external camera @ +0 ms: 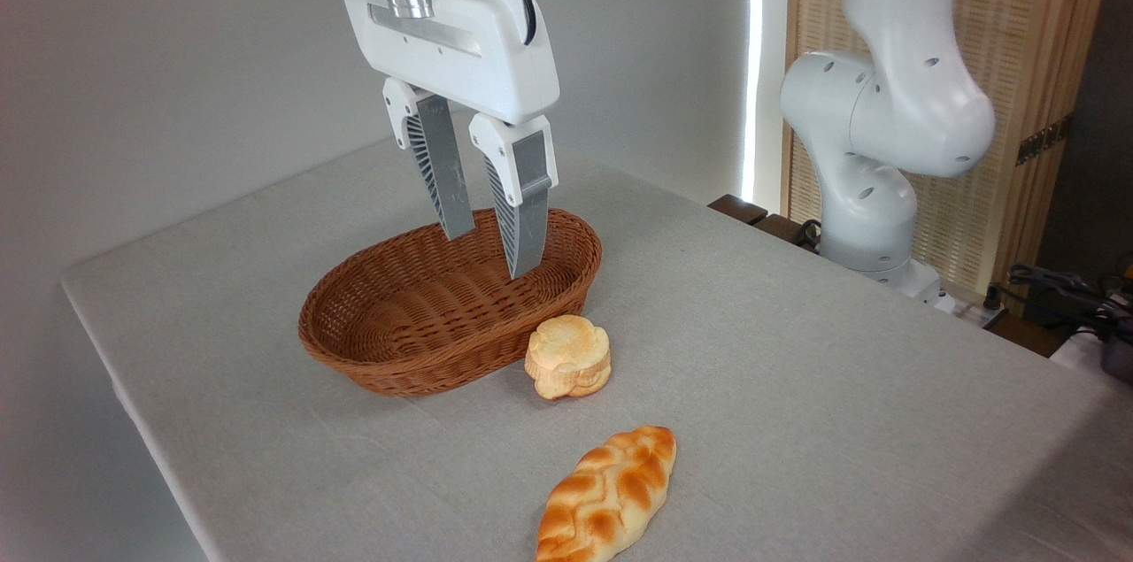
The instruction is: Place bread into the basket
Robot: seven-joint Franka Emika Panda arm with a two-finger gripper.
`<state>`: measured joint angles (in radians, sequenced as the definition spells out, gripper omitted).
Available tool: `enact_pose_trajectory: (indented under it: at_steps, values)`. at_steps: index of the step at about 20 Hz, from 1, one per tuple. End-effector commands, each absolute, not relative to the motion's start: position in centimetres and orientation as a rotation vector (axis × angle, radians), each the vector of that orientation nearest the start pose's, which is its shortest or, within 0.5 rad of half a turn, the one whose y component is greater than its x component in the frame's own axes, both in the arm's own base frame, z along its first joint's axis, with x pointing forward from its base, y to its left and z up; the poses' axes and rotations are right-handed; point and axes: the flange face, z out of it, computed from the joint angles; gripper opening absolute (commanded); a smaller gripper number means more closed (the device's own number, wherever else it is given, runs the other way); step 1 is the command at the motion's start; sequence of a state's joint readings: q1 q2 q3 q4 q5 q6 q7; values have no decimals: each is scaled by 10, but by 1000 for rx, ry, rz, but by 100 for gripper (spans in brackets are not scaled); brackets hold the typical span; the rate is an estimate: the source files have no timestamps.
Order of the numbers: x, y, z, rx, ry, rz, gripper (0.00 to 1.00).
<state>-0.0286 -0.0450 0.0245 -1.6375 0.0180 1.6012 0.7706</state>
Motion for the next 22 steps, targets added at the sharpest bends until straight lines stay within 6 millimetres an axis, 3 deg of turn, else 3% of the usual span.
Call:
enact_pose_trajectory:
  at_steps: [1,16,20,22]
  values:
    - [543,2,626,-2912,1170,-11,100]
    - [543,2,625,-2913,1170,-9,100]
    - [535,6,606,-2910,1154,-49,100]
    - [530,23,580,-2919,1089,-118,100]
